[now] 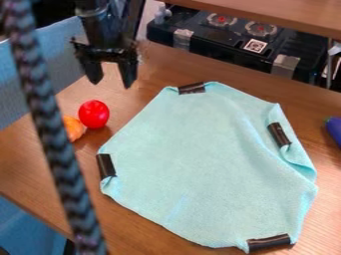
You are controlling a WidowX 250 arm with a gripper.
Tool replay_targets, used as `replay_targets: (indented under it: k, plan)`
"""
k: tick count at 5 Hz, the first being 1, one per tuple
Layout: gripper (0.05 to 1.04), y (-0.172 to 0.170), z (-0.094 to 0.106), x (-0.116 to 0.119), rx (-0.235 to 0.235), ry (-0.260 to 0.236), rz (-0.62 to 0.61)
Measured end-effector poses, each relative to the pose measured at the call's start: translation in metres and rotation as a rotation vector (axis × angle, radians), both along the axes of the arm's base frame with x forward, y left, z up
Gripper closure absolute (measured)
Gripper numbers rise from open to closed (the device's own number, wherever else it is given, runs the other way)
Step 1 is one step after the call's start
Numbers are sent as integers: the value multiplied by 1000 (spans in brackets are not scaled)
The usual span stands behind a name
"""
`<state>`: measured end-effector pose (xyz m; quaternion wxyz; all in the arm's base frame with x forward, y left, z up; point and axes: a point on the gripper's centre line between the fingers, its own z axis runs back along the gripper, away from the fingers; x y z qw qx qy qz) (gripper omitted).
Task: Put the red figure on the top edge of the cloth
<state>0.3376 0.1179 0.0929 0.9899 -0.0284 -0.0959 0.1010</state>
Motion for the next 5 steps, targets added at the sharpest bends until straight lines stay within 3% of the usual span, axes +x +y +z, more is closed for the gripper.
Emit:
replay_targets:
  k: [2,3,5]
  plan:
    - [84,16,-10,-12,20,46,-41]
    - [84,19,-21,-17,48,107,-44]
    - [84,27,-36,-19,105,136,-35]
